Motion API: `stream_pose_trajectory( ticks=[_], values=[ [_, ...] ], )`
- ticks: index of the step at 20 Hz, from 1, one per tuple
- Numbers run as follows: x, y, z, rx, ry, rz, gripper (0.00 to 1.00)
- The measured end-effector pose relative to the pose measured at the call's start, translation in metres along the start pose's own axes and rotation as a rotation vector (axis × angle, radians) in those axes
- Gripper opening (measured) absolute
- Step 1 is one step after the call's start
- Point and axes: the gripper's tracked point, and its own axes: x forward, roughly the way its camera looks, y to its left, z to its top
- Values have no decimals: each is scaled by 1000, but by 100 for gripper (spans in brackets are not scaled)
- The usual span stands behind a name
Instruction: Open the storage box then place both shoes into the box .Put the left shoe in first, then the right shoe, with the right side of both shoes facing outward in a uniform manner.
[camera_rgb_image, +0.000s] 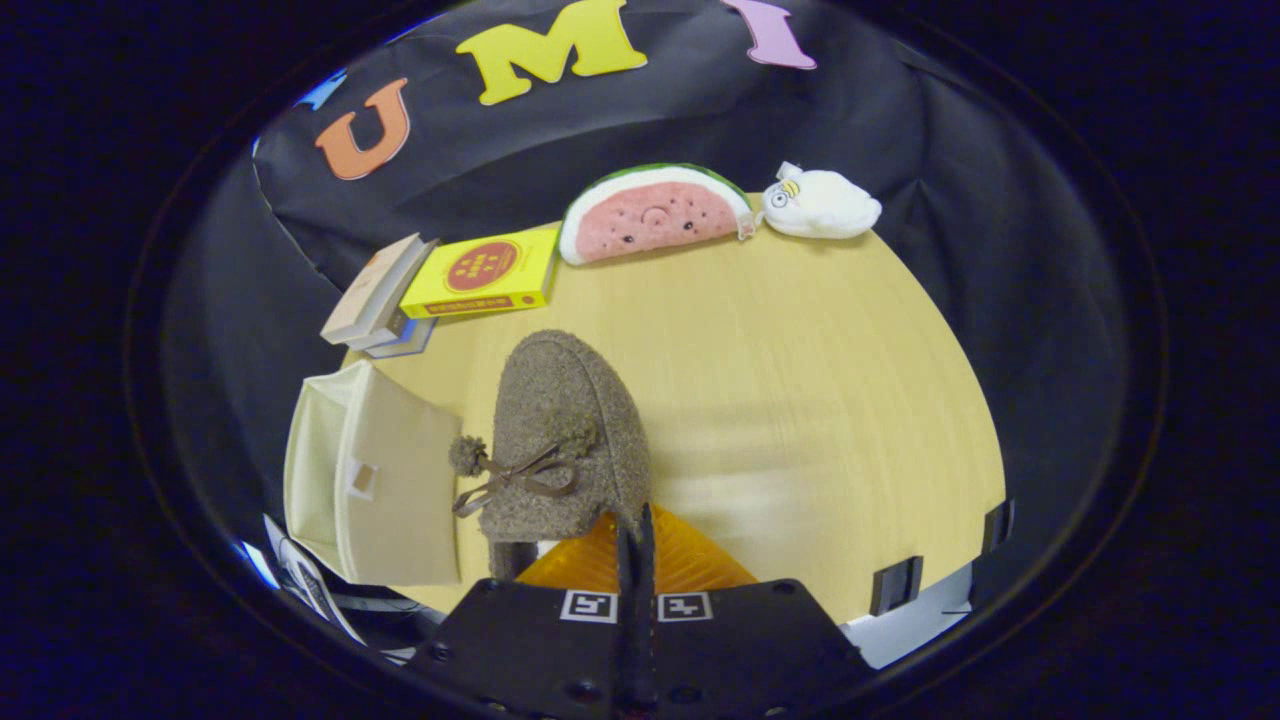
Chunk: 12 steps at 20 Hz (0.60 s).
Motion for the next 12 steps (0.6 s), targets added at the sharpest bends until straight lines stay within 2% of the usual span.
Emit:
stream_pose_trajectory(
  ticks=[8,12],
  values=[
    [-53,128,-9,-82,-43,92,0],
    [-50,201,-15,-87,-70,137,0]
  ],
)
